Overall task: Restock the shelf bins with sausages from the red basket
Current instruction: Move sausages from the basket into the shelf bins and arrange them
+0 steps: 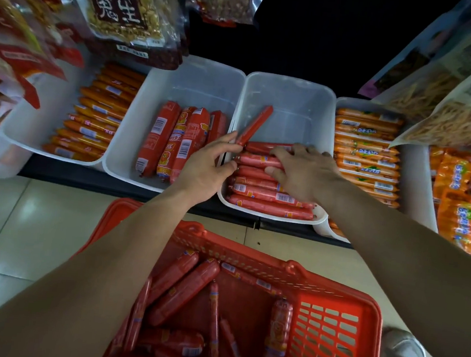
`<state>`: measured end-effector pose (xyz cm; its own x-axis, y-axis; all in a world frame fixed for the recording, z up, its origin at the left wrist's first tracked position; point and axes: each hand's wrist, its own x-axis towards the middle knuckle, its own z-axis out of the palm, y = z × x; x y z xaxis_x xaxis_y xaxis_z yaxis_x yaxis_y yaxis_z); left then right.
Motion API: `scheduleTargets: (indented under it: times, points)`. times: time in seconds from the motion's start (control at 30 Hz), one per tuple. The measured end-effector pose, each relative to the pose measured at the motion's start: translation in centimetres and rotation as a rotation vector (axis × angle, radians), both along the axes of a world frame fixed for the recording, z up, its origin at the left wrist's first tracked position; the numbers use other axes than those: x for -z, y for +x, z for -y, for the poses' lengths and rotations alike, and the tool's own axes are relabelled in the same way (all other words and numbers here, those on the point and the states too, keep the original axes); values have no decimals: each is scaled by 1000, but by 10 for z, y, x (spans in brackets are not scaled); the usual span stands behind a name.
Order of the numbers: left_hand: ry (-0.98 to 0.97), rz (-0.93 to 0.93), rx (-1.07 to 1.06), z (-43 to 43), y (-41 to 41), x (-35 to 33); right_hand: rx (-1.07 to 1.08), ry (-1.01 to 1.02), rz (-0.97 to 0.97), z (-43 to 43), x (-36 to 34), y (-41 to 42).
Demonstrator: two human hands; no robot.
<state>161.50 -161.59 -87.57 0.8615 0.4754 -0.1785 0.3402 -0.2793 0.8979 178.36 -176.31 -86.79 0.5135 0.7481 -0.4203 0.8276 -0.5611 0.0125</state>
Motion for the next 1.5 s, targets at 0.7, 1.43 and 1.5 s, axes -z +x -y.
scheduleTargets:
  times: [0.7, 1.43, 1.5]
  points:
    - [130, -83, -170, -3, 4, 13, 7, 174, -169, -78, 13, 20]
    - [32, -91, -162, -4, 4, 11, 329, 681, -149, -59, -16, 47]
    - [24, -97, -164, -3, 3, 9, 247, 462, 19, -48, -9, 40]
